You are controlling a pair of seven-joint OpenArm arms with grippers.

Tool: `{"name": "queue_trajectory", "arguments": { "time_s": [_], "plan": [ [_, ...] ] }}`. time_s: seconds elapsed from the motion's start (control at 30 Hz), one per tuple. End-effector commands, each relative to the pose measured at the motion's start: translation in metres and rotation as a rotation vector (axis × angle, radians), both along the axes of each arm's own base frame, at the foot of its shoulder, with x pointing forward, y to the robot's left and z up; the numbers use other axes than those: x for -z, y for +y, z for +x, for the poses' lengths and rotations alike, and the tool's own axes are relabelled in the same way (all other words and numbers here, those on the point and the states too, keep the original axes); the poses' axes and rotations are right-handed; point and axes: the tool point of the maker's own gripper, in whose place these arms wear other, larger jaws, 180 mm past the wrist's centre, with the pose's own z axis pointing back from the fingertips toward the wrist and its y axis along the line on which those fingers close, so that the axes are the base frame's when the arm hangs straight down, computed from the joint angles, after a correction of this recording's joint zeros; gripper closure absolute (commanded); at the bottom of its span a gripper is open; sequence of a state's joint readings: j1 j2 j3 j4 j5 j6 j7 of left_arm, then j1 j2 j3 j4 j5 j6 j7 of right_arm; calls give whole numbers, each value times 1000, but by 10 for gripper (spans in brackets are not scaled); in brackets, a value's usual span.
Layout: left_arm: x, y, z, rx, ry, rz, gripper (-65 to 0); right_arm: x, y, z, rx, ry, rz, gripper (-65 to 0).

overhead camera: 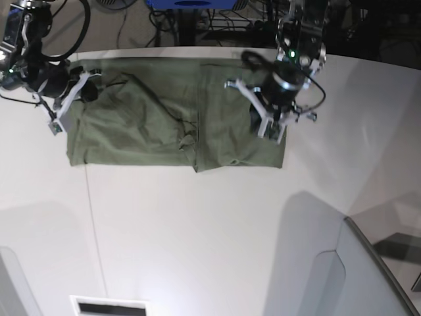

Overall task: Layout the t-shirt on the table in an organized manner, then fold the t-shirt properly
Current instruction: 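Release the folded end and raise the left gripper away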

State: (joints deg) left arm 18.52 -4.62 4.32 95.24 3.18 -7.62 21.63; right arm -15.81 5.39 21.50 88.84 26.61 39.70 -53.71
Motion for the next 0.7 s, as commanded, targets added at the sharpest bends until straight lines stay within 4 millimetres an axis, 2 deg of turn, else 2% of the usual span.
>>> {"name": "queue_trajectory", "arguments": {
  "time_s": [0.0, 0.17, 0.27, 0.33, 0.37, 0.43, 0.53, 0.6, 0.67],
  "plan": [
    [-2, -2, 12, 3, -21, -2, 0, -8, -2, 9, 1, -41, 6, -17],
    [19, -3, 47, -24, 14, -12, 0, -8, -4, 8, 5, -38, 2, -17],
    [42, 0, 48, -31, 71, -3, 0, -7, -5, 7, 8, -37, 1, -17],
    [50, 4, 47, -37, 92, 2, 0, -7, -5, 7, 8, -37, 1, -17],
    [47, 7, 49, -46, 83, 0, 0, -7, -5, 7, 7, -37, -1, -20],
    [25, 22, 55, -97, 25, -12, 0, -10, -10, 8, 3, -43, -13, -23],
    [-25, 54, 52, -214, -98, -93, 0, -19, -13, 20, 0, -81, -24, -23],
    [-44, 83, 43, -297, -142, -122, 0, -30, -20, 31, 17, -118, -40, -26],
    [-45, 122, 25, -374, -138, -101, 0, -38, -29, 39, 47, -120, -56, -74]
  ]
}}
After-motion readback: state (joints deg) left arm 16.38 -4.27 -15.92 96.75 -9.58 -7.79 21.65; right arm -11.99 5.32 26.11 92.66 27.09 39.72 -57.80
